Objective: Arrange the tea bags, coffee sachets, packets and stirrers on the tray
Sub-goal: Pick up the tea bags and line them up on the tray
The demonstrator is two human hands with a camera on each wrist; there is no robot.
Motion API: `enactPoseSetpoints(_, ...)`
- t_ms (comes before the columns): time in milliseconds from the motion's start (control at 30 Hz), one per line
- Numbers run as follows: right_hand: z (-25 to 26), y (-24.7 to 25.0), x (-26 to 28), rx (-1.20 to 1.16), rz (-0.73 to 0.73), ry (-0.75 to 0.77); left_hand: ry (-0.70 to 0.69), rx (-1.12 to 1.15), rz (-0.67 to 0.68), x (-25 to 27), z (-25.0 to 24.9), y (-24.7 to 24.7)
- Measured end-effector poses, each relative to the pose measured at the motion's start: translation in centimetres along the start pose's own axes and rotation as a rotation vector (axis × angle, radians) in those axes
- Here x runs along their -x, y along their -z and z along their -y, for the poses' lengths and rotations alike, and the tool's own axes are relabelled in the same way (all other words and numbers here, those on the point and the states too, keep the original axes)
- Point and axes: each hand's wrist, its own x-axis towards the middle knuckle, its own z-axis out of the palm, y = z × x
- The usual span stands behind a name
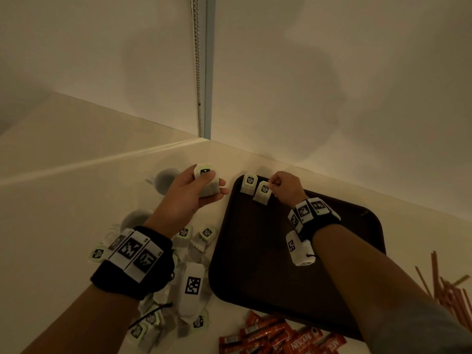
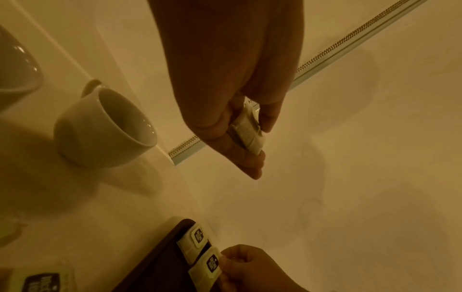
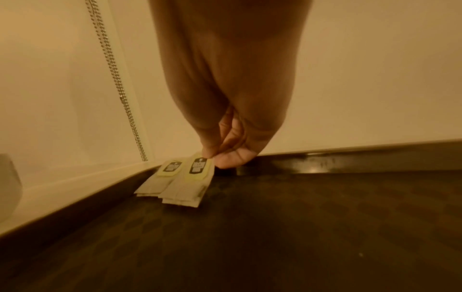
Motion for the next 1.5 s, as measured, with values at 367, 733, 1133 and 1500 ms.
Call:
enactPoseSetpoints(367,0.5,-0.4,-2.2,0.095,-0.053,0.015,0.097,0.145,-0.036,-0.7,-0.3,0.3)
enactPoseSetpoints(733,11.3,3.5,3.8,-0.312,0.302,0.436,-0.068,-0.155,0.029,-1.7,0.1,-0.8)
enactPoseSetpoints(1133,13.1,5.9,5.9,-0.428,0.134,0.644,-0.376,-0.403,0.104,-1.4,-0.9,-2.2)
enactPoseSetpoints(1500,3.5,7.0,3.7,0.043,0.097,0.270,-0.100,-0.681,0.237,3.7,1.7,3.2)
